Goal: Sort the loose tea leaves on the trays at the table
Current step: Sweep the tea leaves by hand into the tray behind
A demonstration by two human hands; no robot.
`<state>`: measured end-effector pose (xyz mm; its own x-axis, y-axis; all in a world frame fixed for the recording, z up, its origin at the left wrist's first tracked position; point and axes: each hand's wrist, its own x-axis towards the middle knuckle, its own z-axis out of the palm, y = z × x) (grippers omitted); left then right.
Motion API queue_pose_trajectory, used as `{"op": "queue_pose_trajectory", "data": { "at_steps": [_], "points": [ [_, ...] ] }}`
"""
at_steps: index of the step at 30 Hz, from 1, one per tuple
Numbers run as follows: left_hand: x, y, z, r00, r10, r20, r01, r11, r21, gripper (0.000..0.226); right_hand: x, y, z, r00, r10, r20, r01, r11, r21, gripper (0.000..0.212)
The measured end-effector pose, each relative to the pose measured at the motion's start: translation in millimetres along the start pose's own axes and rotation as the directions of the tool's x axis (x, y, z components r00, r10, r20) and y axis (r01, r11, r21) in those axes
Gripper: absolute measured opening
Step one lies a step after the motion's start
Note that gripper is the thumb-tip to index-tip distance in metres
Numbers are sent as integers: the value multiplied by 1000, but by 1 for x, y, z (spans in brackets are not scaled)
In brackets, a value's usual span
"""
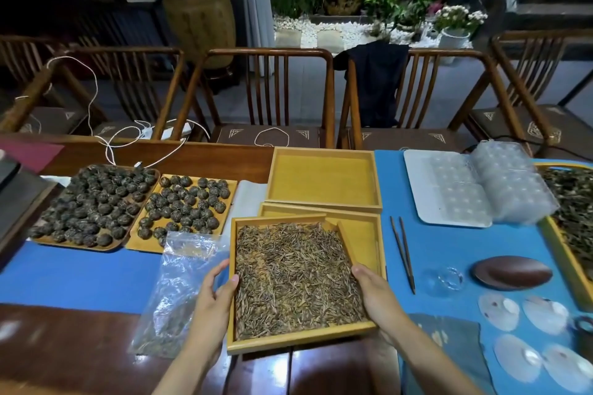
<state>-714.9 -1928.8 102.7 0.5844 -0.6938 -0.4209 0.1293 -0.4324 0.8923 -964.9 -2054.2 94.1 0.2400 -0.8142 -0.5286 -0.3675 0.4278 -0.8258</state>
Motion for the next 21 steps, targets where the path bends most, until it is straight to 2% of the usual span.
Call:
{"op": "queue_pose_trajectory", "data": {
  "at_steps": [15, 17, 19, 20, 21],
  "points": [
    [-4, -12, -3, 1000, 8, 25, -9, 1000, 16, 28, 7, 2, -5, 993, 55, 108, -39, 990, -138, 44],
    [-3, -14, -5, 1000, 6, 27, -6, 1000, 5, 26, 9, 1, -9, 996, -18, 92, 36, 980, -193, 39],
    [-2, -15, -7, 1000, 6, 31, -6, 1000, 5, 25, 10, 0, -16, 984, -178, 16, 173, 927, -334, 34],
    [-2, -14, -8, 999, 8, 35, -8, 1000, 10, 26, 10, -1, -20, 959, -284, 15, 262, 865, -429, 36],
    [-2, -14, -8, 999, 11, 37, -11, 1000, 15, 26, 8, -4, -23, 920, -386, 72, 362, 764, -535, 41]
  ]
}}
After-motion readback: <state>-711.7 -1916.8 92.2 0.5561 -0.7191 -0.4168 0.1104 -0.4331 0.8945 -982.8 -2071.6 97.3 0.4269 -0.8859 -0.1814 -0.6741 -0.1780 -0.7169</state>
